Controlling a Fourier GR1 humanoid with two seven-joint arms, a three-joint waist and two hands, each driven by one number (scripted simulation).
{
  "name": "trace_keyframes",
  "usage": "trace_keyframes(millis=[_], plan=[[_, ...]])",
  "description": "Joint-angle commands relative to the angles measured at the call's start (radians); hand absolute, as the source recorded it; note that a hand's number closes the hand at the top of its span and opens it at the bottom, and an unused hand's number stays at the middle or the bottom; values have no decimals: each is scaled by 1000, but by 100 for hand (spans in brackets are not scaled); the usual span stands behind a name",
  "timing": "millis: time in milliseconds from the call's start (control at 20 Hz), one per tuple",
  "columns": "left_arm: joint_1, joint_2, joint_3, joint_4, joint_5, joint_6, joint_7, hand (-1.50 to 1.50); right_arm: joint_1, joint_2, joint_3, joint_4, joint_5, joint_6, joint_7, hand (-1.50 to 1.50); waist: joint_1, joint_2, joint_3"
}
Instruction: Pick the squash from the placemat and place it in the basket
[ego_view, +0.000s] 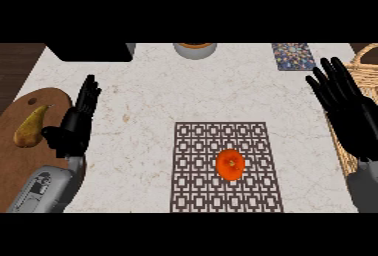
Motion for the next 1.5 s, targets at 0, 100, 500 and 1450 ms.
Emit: trace_keyframes(millis=[0,100,500,1450], plan=[[-28,20,38,-9,-20,-50,40,0,-59,9,10,117,46,76,-53,150,-6,-10,-3],[-15,55,-12,-33,-27,-107,21,0,-32,0,81,137,111,138,-123,150,-1,-9,-3],[10,104,-60,-109,9,-230,62,0,78,187,502,31,519,114,-439,-150,5,-18,-3],[84,116,-44,-177,-2,-233,75,0,-96,-118,544,-319,1109,269,418,-150,-30,-22,-9]])
